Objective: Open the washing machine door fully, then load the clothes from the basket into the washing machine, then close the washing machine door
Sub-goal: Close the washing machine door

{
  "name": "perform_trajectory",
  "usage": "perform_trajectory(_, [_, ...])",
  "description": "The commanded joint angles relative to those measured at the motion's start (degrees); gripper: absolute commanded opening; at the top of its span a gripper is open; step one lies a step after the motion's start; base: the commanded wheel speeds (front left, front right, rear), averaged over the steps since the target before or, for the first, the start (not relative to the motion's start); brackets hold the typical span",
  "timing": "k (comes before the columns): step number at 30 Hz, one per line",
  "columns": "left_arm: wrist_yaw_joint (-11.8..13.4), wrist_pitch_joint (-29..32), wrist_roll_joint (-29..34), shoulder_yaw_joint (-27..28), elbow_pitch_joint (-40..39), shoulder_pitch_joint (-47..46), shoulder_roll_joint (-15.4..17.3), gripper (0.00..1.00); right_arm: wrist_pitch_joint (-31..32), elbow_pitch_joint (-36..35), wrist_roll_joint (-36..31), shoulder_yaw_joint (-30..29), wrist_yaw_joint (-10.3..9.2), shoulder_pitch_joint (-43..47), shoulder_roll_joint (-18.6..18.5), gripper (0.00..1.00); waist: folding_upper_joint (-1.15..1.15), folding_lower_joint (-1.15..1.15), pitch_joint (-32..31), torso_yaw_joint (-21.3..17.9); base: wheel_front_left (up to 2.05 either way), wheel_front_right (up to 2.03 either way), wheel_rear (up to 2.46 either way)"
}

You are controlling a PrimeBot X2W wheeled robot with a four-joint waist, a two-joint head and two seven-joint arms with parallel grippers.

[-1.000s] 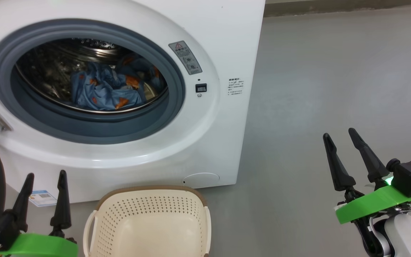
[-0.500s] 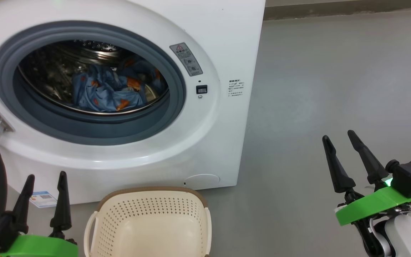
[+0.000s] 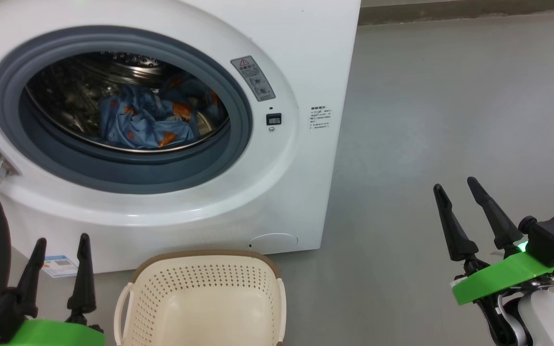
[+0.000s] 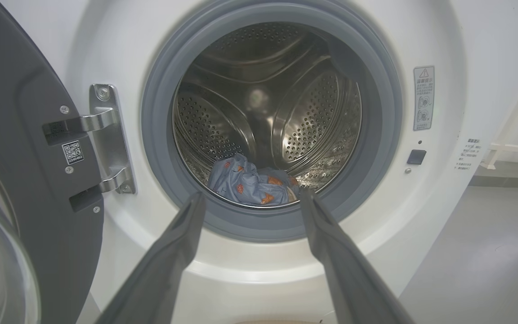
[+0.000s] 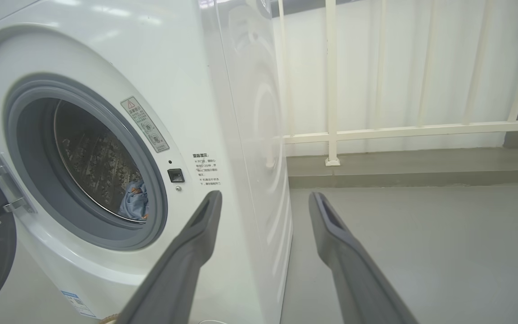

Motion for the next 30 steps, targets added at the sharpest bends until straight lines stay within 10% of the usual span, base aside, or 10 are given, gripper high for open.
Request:
perform_trajectory(1, [0.13,-0.63,-0.44,2.21,-1.68,-1.21,1.6,1.0,-0.46,-1.08,0.27,0.79,0.42,-0.02,-0.83,1.0,0.0,0.0,0.06,0.0,0.0,0.0,0.0])
perform_trajectory(30, [-0.01,-1.13,-1.28,2.7,-2.3,-1.08,1.43,1.0,-0.46,-1.07,0.18,0.25,0.42,-0.1,-0.56,1.0,0.0,0.0,0.08,-0.2,-1.21,1.21,0.0])
